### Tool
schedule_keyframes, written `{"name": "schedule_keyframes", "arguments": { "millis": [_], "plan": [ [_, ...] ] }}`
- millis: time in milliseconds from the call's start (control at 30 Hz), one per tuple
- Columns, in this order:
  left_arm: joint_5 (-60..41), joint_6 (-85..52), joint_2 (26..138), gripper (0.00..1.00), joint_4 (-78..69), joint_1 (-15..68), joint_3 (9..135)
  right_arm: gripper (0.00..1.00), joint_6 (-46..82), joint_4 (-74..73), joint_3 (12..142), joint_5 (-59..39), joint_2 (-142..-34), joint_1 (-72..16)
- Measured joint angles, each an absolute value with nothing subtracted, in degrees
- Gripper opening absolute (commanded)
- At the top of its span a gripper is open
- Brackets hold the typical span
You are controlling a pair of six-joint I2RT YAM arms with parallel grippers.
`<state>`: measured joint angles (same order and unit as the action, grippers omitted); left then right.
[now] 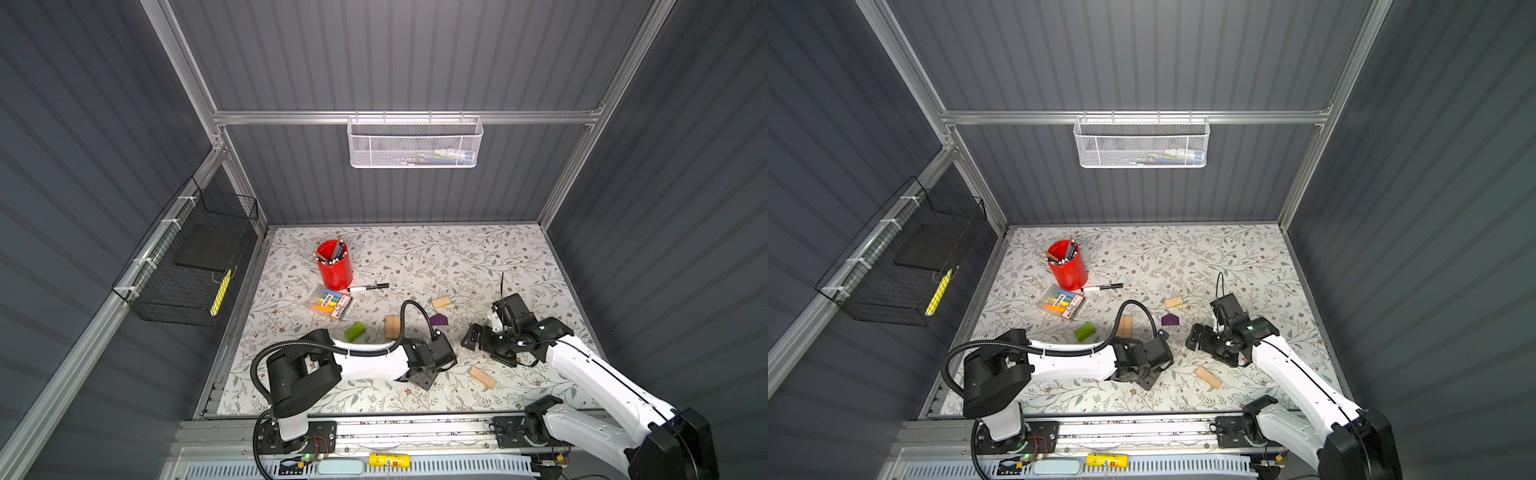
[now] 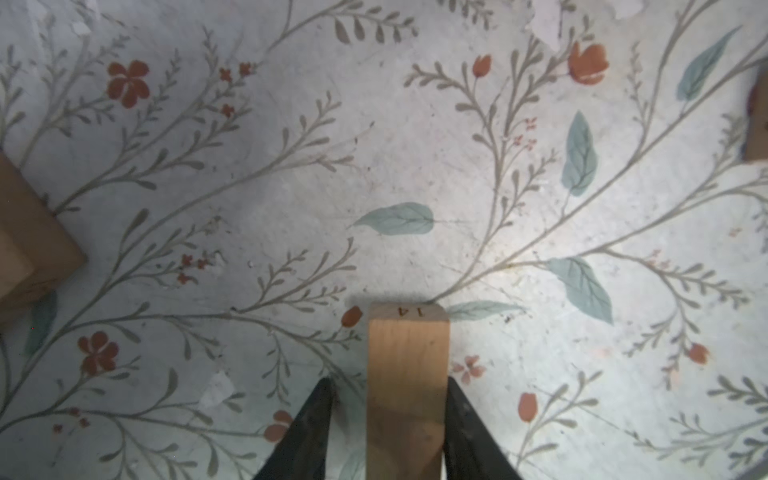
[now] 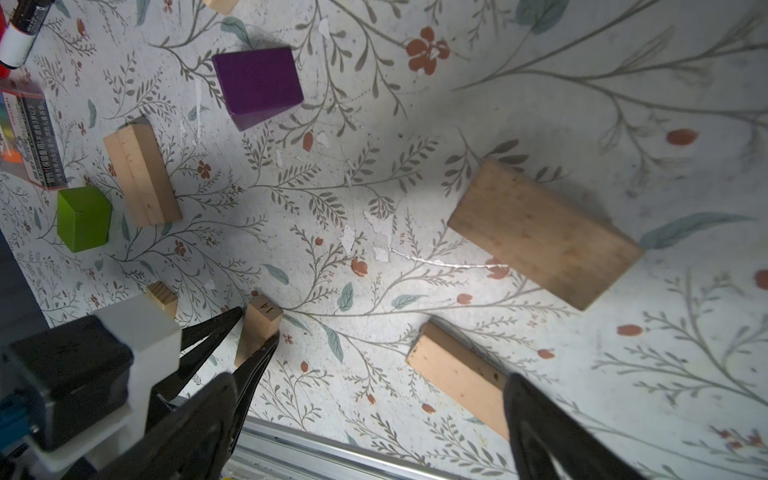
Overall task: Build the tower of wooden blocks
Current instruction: 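Lift the block upright with left gripper and carry it to the standing pair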
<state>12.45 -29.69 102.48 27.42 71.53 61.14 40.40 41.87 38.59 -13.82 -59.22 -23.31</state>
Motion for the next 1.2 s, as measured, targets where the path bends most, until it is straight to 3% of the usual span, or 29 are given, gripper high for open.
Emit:
{"name": "schedule_keyframes", "arguments": {
  "millis": [500, 800, 1200],
  "plan": [
    [13.10, -30.68, 102.41, 0.26, 30.70, 71.50, 62.11, 0.99, 39.11, 40.42, 38.59, -14.46, -59.72, -24.10],
    [16.60, -37.28, 94.39, 0.21, 34.83, 70.54, 63.18, 0.99, 39.24, 39.18, 38.59, -14.87, -59.75, -27.40],
    [18.96, -45.71, 88.51, 0.18, 42.76, 58.17, 68.95, 0.99, 44.88, 31.64, 39.13, -11.33, -60.97, -35.88]
  ]
}}
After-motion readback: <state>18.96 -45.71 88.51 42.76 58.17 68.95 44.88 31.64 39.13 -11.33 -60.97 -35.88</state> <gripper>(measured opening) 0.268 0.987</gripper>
